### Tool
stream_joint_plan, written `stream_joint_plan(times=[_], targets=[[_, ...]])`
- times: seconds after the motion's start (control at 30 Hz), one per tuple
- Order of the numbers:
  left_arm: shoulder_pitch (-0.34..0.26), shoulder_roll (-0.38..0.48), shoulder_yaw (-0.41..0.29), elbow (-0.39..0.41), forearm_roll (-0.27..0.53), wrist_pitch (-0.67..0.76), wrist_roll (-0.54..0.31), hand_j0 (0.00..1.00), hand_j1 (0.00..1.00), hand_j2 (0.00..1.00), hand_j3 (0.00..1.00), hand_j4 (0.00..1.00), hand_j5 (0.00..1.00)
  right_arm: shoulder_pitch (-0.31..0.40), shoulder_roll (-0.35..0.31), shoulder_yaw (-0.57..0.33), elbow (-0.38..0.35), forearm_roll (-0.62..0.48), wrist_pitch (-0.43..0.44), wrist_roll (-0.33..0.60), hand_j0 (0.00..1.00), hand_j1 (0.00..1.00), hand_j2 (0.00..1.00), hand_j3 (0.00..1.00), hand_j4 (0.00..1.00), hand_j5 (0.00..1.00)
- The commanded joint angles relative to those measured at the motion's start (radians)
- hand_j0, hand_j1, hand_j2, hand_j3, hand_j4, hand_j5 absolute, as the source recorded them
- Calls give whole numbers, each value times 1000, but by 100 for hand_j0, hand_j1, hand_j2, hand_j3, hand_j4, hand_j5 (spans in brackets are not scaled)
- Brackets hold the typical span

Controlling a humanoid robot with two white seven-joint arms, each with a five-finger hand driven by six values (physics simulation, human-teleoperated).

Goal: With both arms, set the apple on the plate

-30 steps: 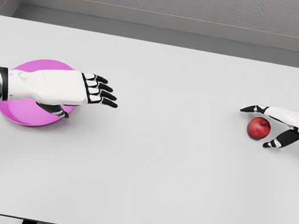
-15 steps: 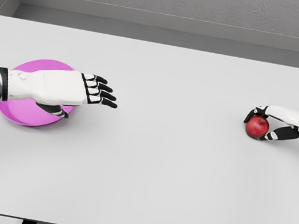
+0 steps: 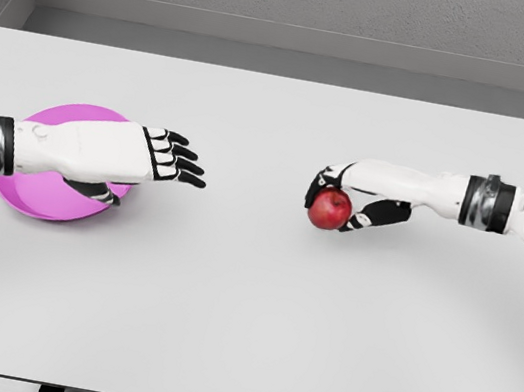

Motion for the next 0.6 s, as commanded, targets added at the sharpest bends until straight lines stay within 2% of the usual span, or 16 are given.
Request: stream_joint_plan(times=[0.0, 0.17, 0.2, 0.23, 0.27, 0.4, 0.47, 0.53, 0.57], targets=[[0, 0, 0, 1, 5, 2, -1, 100, 100, 100, 100, 100, 100, -1, 56, 77, -91, 3, 36, -1, 42, 42, 42, 42, 42, 42], [2, 0, 2, 1, 3, 2, -5, 100, 100, 100, 100, 100, 100, -27, 64, 68, -89, 6, 30, -1, 45, 45, 45, 45, 45, 45], [2, 0, 2, 1, 3, 2, -5, 100, 100, 100, 100, 100, 100, -28, 58, 42, -88, 6, 30, -1, 78, 78, 78, 78, 78, 78], [2, 0, 2, 1, 5, 2, -5, 100, 100, 100, 100, 100, 100, -28, 44, 20, -86, 6, 26, -1, 100, 100, 100, 100, 100, 100], [2, 0, 2, 2, 3, 2, -5, 100, 100, 100, 100, 100, 100, -23, 22, 0, -84, 6, 17, -1, 100, 100, 100, 100, 100, 100], [0, 6, -6, -1, 5, 2, -7, 100, 100, 100, 100, 100, 100, -14, 15, -6, -80, 7, 17, -1, 100, 100, 100, 100, 100, 100], [0, 8, -13, -6, 6, 2, -7, 100, 100, 100, 100, 100, 100, -9, -4, -52, -68, 6, 17, -1, 100, 100, 100, 100, 100, 100], [-1, 7, -16, -12, 6, 2, -5, 100, 100, 100, 100, 100, 100, 38, -54, -176, -48, -2, -15, -1, 100, 100, 100, 100, 100, 100], [0, 3, -19, -21, 6, 2, -7, 100, 100, 100, 100, 100, 100, 109, -77, -313, -17, -2, -18, -1, 100, 100, 100, 100, 100, 100]])
